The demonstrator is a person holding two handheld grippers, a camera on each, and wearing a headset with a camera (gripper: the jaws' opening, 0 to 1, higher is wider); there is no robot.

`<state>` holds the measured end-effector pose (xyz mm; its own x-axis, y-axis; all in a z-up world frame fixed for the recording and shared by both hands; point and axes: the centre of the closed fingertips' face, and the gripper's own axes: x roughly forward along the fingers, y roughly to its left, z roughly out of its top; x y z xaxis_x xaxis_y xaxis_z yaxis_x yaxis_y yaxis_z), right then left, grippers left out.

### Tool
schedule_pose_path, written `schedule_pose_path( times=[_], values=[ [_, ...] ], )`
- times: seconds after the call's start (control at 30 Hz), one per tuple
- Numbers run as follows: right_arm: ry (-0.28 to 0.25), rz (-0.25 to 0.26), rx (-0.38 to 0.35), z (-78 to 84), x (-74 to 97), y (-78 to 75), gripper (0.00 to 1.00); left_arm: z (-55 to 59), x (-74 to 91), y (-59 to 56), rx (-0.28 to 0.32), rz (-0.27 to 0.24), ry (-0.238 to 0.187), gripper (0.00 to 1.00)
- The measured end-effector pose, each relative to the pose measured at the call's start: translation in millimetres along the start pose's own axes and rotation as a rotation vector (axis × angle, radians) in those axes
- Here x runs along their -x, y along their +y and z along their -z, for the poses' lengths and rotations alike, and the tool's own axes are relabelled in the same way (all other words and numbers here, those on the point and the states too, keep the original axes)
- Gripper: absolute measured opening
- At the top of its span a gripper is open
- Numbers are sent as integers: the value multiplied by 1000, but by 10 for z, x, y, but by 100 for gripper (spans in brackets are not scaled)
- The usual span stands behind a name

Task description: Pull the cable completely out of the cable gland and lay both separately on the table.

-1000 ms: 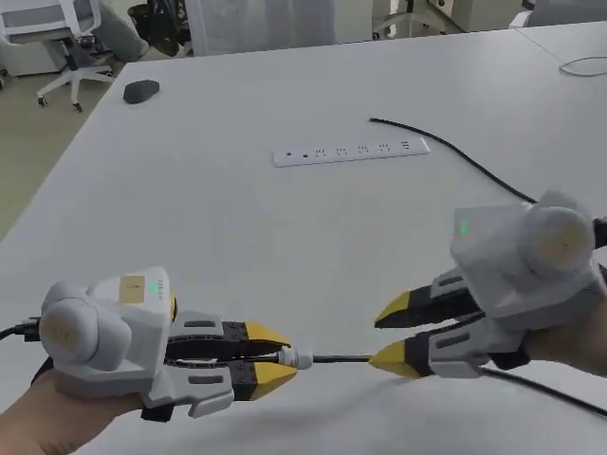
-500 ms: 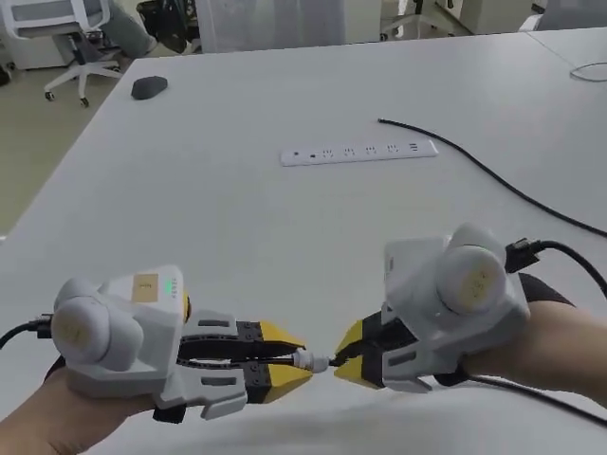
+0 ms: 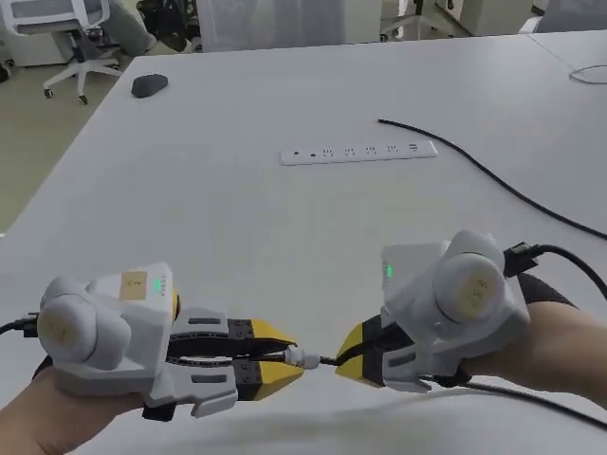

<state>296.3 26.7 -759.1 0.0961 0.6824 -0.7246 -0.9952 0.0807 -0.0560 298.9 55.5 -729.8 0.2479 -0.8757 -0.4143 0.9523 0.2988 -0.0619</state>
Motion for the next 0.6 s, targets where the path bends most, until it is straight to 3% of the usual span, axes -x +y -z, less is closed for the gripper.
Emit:
schedule_pose_path(
  times=[0.3, 0.6],
  values=[
    [43, 5, 45, 89, 33, -2, 0, 48, 267, 46, 14, -47, -5, 15],
    [68, -10, 67, 37, 3, 33, 0, 217, 575, 77, 38, -134, 0, 15]
  ],
)
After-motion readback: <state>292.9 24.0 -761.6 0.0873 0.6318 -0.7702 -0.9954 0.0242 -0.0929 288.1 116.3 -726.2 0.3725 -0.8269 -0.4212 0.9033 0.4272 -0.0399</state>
